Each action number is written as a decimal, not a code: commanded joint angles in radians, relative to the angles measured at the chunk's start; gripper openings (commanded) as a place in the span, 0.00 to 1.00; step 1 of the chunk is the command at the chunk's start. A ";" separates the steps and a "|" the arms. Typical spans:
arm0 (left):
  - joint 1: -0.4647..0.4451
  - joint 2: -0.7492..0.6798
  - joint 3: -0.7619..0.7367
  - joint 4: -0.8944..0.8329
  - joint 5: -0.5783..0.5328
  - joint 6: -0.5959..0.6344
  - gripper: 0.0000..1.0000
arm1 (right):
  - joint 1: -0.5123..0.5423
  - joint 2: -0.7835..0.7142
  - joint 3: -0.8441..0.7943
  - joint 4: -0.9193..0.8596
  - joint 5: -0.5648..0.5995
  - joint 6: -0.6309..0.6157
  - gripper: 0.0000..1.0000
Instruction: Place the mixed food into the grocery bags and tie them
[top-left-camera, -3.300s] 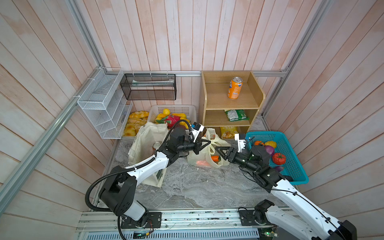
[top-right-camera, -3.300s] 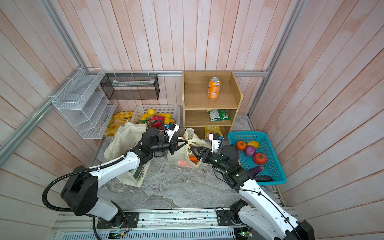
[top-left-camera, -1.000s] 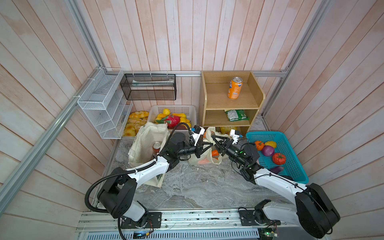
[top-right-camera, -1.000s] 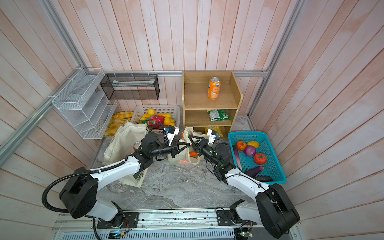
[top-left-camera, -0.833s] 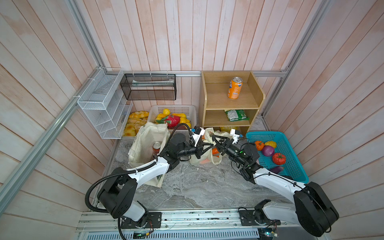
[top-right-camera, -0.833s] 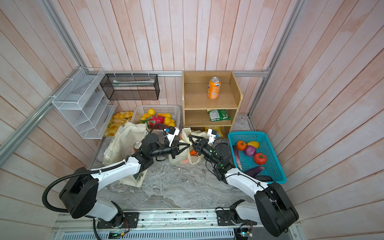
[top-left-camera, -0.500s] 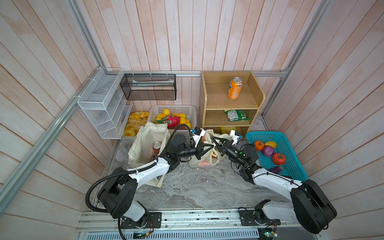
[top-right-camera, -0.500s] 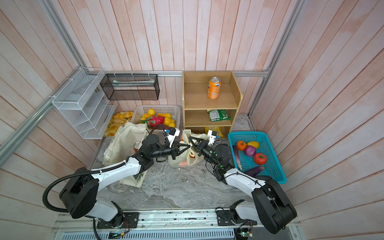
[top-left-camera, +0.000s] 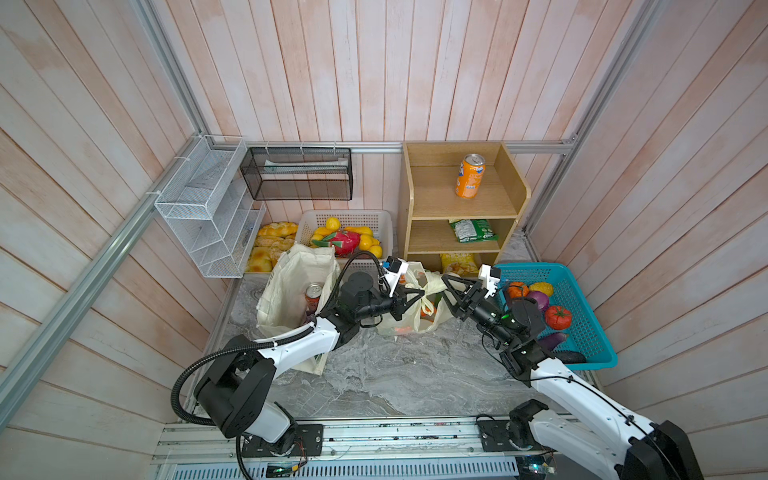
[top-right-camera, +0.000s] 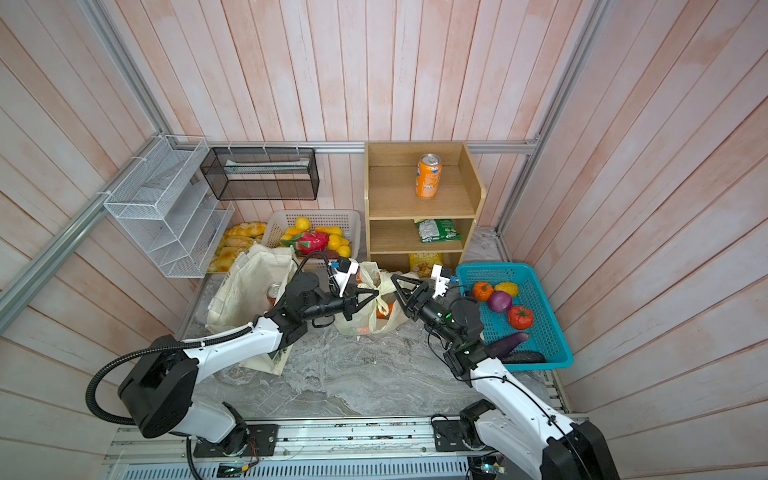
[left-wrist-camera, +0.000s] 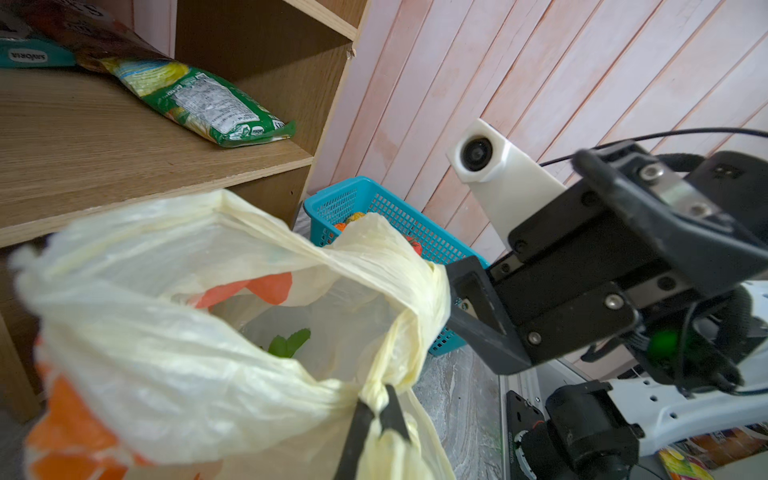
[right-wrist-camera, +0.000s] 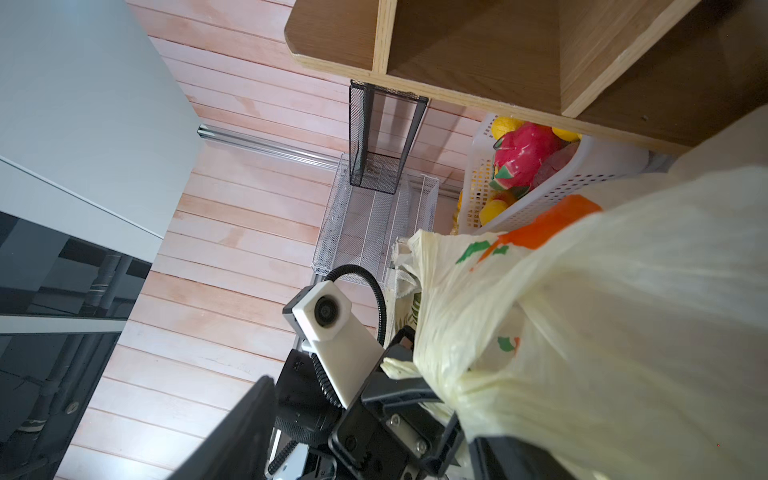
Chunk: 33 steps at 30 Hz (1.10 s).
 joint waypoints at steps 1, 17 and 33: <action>0.001 -0.019 -0.021 0.035 -0.057 0.006 0.00 | 0.024 -0.030 -0.009 -0.090 -0.018 -0.026 0.74; 0.001 -0.031 -0.008 0.031 -0.057 0.005 0.00 | 0.151 0.013 -0.027 -0.046 0.078 0.056 0.75; -0.007 -0.025 -0.011 0.017 -0.005 0.011 0.00 | 0.167 0.227 0.060 0.165 0.105 0.098 0.74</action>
